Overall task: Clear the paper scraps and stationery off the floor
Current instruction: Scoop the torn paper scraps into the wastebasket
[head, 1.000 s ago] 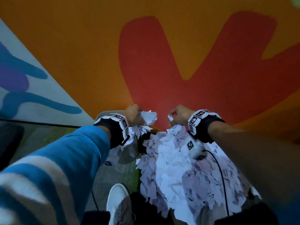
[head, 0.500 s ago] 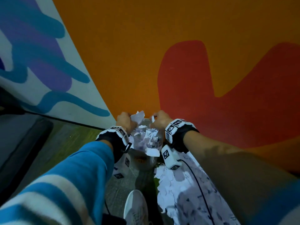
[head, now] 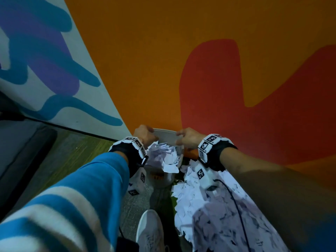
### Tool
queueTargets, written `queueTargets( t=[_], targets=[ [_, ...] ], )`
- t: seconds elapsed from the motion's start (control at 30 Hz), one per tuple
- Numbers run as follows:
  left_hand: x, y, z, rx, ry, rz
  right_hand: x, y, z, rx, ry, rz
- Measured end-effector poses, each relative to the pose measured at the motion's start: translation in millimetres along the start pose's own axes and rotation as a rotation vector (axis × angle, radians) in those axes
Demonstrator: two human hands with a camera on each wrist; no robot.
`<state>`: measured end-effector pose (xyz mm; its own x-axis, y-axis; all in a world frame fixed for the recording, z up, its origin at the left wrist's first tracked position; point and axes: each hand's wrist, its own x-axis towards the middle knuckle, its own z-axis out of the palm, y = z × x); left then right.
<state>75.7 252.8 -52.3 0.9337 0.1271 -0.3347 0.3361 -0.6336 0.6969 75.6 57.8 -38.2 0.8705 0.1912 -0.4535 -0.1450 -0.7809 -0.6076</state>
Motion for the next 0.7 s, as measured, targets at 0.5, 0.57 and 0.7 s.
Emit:
queueTargets(
  t=[0.5,0.57,0.7],
  targets=[
    [-39.7,75.8,134.2,0.301,-0.378,0.317,-64.8,143.4,-73.6,0.039,-0.041,0.168],
    [-41.9,72.9,165.2,0.360,-0.482,0.321,-69.3,175.0,-66.2,0.040,-0.056,0.210],
    [-42.9,43.5,228.6,0.411,-0.639,0.240,-71.7,240.2,-30.5,-0.024,-0.166,0.307]
  ],
)
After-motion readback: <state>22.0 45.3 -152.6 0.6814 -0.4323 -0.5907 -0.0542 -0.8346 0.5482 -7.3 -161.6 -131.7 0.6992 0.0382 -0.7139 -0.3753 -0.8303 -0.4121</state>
